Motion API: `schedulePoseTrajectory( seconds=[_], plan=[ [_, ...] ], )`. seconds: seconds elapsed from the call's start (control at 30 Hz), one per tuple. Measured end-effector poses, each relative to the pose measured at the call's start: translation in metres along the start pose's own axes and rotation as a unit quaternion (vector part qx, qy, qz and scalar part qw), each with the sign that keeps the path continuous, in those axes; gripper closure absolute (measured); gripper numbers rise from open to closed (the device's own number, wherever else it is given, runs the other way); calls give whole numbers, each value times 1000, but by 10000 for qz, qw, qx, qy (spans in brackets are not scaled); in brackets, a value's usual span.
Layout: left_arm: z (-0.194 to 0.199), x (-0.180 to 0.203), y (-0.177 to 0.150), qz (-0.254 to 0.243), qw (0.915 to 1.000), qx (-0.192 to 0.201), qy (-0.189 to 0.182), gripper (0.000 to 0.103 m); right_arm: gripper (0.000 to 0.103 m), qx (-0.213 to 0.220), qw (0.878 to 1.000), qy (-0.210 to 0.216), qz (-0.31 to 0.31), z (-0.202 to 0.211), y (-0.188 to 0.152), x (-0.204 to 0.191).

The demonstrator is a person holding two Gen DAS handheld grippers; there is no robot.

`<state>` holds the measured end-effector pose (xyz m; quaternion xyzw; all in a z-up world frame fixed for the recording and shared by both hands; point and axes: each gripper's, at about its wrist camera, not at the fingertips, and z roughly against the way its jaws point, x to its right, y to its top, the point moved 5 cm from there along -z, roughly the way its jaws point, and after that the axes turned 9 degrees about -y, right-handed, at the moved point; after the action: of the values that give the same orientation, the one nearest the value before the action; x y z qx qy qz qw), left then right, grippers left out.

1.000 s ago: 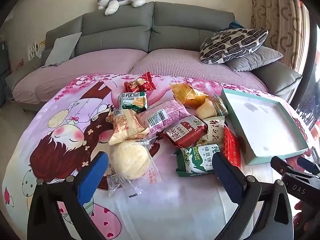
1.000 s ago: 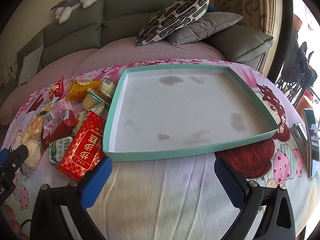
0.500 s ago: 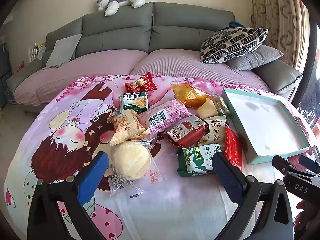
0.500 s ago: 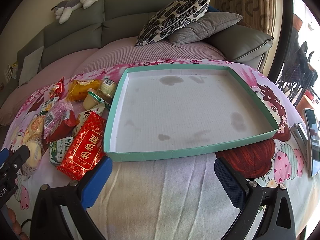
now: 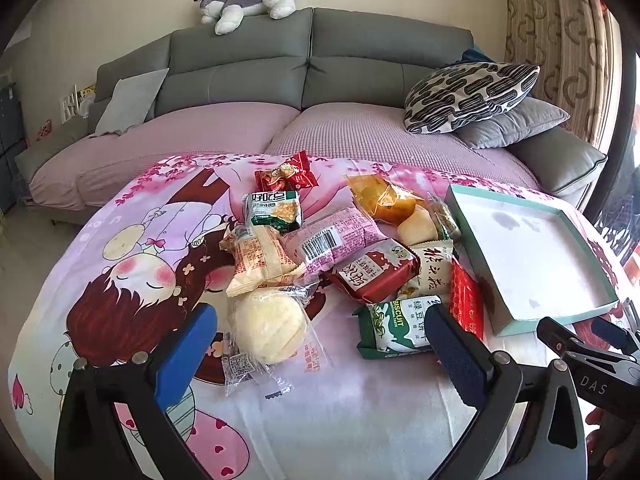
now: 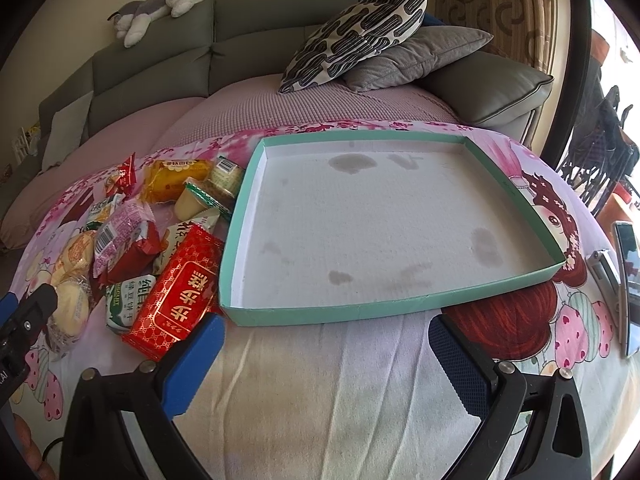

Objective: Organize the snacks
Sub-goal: 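Move the right tool toward the red gold-lettered snack pack, then grasp the red gold-lettered pack with the right tool while the left tool grasps the bread bun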

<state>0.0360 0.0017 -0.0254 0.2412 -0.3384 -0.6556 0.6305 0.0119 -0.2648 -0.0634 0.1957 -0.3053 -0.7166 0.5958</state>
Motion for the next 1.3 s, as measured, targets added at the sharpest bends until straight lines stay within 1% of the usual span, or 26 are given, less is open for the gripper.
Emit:
schedulePoseTrajectory(
  seconds=[0.2,0.37,0.47,0.53,0.63,0.73,0.83,0.9,1.07,1.13,1.17,1.2,1.23,1.3],
  plan=[
    [-7,1,-1,142,9993,-353,-20,0,0,-10,9999,114,-4,-1,4,-8],
    [-11,-4,1,368,9980,-505,131,0,0,20,9998,214,-23,-3,8,-15],
    [-14,-10,5,559,9968,-548,178,0,0,-43,9996,269,-70,-4,9,-19],
    [-15,-16,8,621,9954,-659,300,0,0,-98,9991,404,-125,-5,10,-22],
    [-16,-26,13,846,9928,-779,322,0,0,-308,9959,805,-257,-8,9,-33],
    [-19,-32,17,924,9912,-882,359,0,0,-459,9932,1038,-242,-11,7,-46],
    [-23,-36,21,986,9898,-941,422,0,6,-633,9900,1228,-283,-15,3,-57],
    [-28,-39,22,1134,9881,-978,341,1,13,-735,9879,1330,-313,-18,1,-62],
    [-41,-42,13,1396,9826,-1196,266,10,22,-1075,9782,1702,-509,-27,-3,-74],
    [-47,-44,6,1522,9796,-1285,248,19,25,-1194,9738,1839,-596,-31,-4,-77],
    [-50,-46,3,1588,9780,-1330,258,21,28,-1230,9724,1882,-630,-32,-4,-78],
    [-53,-48,0,1647,9765,-1366,266,26,33,-1250,9713,1916,-652,-33,-5,-80],
    [-55,-50,-2,1693,9754,-1390,260,31,35,-1269,9703,1948,-664,-34,-5,-81],
    [-59,-52,-6,1731,9738,-1453,260,35,41,-1300,9701,1934,-678,-36,-5,-82]
  ],
)
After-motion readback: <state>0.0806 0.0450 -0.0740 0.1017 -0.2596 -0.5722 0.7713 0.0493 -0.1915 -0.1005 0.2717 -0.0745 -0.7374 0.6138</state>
